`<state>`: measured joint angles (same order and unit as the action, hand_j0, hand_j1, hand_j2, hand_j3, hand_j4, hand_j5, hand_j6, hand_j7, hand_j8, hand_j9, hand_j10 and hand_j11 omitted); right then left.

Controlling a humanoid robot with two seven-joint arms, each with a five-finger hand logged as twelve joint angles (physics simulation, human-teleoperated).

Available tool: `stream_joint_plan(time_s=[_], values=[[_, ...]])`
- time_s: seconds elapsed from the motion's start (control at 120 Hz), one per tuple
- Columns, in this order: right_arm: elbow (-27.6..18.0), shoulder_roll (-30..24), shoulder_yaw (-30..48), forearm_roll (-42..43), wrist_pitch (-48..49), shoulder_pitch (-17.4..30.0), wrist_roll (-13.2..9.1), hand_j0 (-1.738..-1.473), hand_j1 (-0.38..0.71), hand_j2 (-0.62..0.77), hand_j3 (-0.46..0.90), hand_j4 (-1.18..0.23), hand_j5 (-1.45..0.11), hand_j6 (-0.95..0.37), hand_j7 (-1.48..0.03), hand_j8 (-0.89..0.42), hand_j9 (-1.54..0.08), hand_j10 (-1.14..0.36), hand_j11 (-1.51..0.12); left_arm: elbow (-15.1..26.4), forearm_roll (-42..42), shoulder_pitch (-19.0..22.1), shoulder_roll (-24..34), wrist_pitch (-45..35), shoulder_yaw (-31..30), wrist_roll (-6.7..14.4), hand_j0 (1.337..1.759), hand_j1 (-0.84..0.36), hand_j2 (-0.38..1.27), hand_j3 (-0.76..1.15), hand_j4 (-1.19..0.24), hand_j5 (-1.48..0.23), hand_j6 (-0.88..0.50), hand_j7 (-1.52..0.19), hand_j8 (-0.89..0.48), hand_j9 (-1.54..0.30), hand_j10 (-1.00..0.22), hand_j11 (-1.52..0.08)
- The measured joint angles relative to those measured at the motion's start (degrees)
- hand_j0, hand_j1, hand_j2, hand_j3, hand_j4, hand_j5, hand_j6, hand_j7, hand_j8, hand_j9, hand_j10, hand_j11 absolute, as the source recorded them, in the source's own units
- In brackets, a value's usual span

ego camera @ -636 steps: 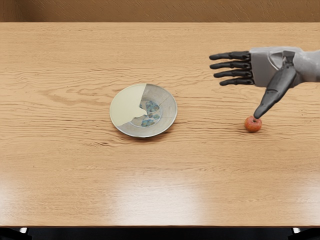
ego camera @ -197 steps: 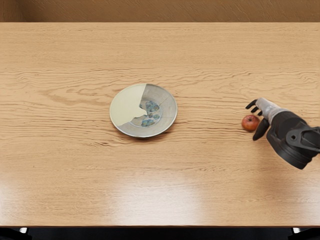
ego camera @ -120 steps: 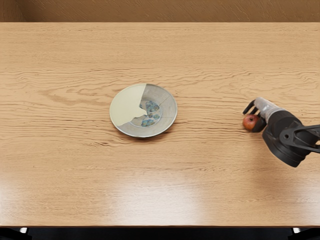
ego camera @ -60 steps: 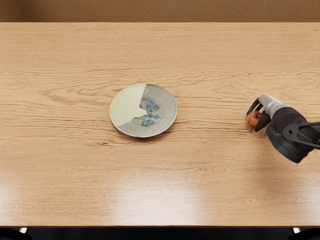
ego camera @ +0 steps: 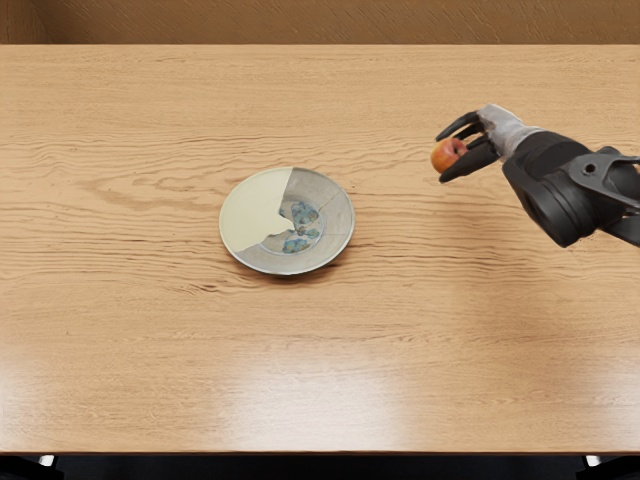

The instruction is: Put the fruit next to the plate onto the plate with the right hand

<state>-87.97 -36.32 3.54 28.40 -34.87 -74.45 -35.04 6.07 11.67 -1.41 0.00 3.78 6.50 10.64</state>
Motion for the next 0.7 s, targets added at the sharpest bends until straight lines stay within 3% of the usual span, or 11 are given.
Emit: stream_joint_plan(time_s=[0.392,0.7], values=[[-3.65,14.49,7.65,-2.31,0.01,-0.24,-0.04,-1.658,0.37,0.32,0.00,-0.59,-1.07,-0.37,-0.98,-0.37,-1.01,-0.74,-1.01,0.00,-0.01,0.00,0.00,0.00,0.00,0.00,1.658,0.06,0.05,0.00,-0.25,-0.32,-0.25,-0.32,-0.25,-0.32,-0.24,-0.32],[-1.22,20.33,7.60,-1.89,0.01,0.44,0.05,-1.658,0.35,0.29,0.00,-0.62,-1.06,-0.37,-0.99,-0.38,-1.03,-0.74,-1.03,0.00,0.01,0.00,0.00,0.00,0.00,0.00,1.658,0.06,0.05,0.00,-0.25,-0.32,-0.25,-0.32,-0.25,-0.32,-0.24,-0.32]])
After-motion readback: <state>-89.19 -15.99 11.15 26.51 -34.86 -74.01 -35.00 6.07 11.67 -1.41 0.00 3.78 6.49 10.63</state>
